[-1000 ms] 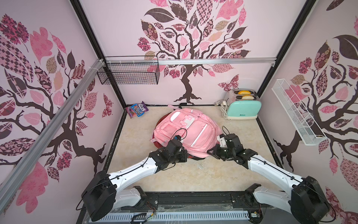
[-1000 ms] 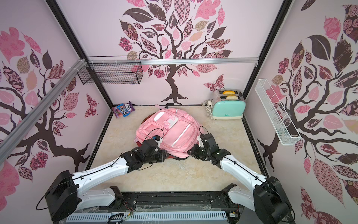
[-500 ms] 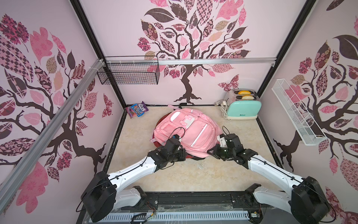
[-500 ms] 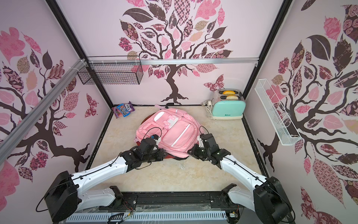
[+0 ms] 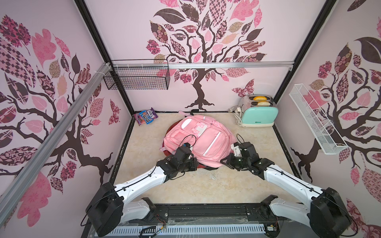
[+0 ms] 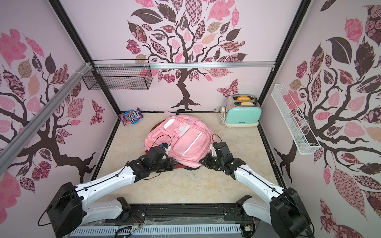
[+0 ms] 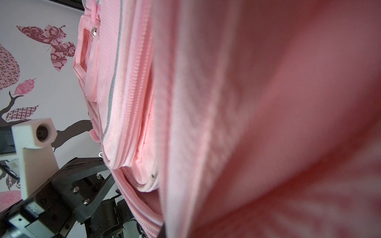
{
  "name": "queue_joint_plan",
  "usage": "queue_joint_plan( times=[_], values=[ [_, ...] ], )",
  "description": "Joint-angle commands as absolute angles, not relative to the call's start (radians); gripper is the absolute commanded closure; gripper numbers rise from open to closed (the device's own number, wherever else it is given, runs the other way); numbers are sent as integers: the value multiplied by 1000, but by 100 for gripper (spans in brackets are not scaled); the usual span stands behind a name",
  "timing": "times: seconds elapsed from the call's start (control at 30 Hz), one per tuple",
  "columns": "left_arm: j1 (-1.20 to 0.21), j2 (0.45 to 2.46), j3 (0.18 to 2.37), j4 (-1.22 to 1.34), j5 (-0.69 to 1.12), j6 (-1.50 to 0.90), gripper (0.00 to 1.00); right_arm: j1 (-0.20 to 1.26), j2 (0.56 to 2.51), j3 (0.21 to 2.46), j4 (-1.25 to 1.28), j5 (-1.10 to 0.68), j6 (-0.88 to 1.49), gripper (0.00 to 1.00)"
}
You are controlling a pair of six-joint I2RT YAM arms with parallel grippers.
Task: Zip up the backpack
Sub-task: Zip the zipper on the backpack.
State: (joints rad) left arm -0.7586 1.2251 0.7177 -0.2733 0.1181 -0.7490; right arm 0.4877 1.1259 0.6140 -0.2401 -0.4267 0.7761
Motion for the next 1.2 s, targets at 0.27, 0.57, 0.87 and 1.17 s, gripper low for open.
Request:
queue_joint_plan(
  times=[0.27,0.57,0.87,1.17],
  values=[
    [-704,1196,724,-294,65,-730,100,486,1099,636,-246,-431,726,100],
    [-701,1190,714,-292,71,-733,100,486,1095,632,-245,-431,725,100],
    [-694,1190,722,-309,63,-727,100,485,1091,624,-244,-430,726,100],
    [-683,1193,721,-316,65,-729,100,483,1091,623,-241,-430,726,100]
  ],
)
